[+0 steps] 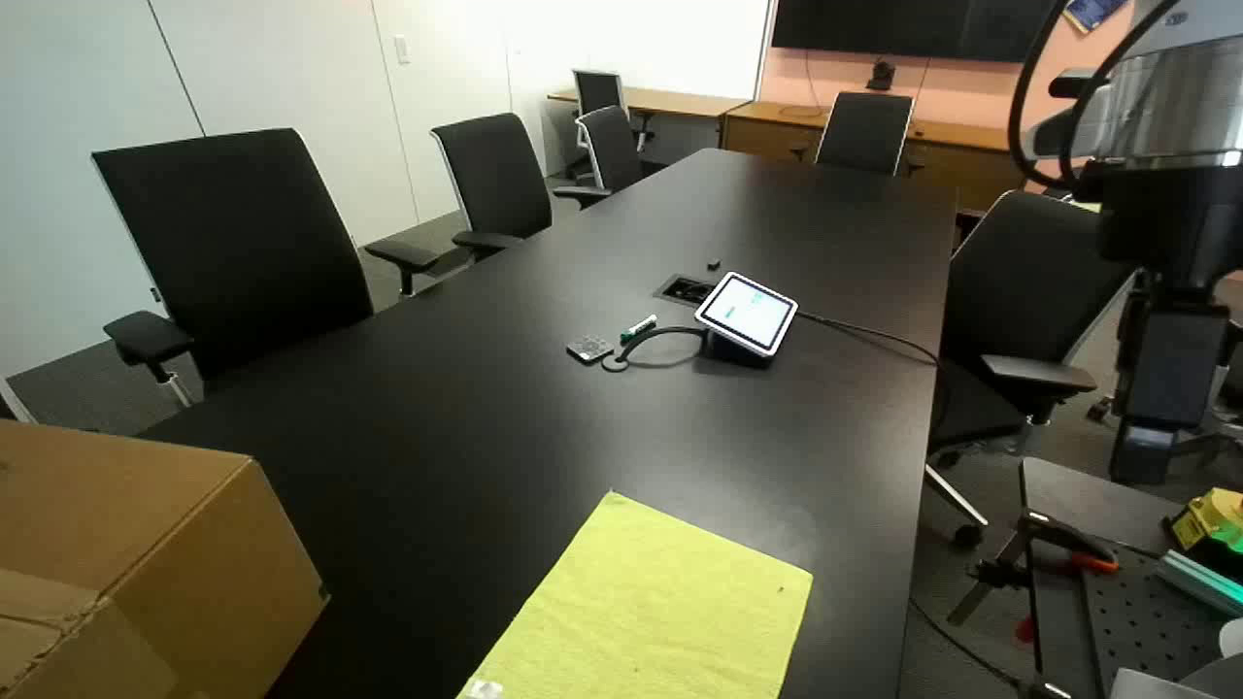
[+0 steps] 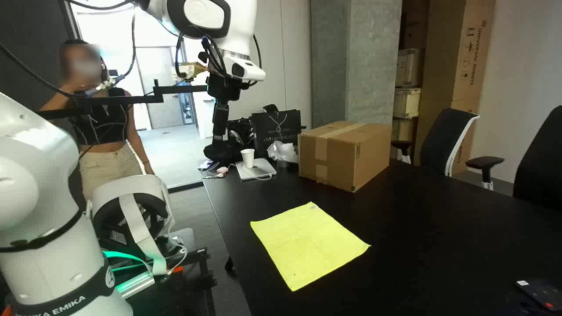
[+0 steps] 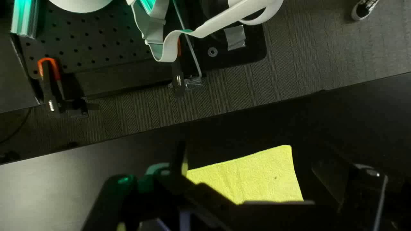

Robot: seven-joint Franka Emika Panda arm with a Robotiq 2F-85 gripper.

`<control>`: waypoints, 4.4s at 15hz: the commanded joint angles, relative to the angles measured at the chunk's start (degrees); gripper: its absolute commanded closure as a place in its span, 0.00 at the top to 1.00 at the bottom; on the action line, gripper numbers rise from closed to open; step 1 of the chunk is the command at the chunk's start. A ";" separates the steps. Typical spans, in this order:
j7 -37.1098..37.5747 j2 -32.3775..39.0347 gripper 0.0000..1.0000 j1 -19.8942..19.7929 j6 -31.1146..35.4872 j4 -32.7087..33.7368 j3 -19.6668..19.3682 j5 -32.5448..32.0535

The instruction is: Fold the cloth in half

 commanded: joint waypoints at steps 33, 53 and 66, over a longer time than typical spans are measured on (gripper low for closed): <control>0.44 63.07 1.00 0.55 70.61 5.54 -3.77 -6.04; -1.79 76.52 0.82 5.11 65.77 16.97 -11.12 -8.83; -1.80 68.33 0.21 4.34 56.26 15.50 -9.06 -8.31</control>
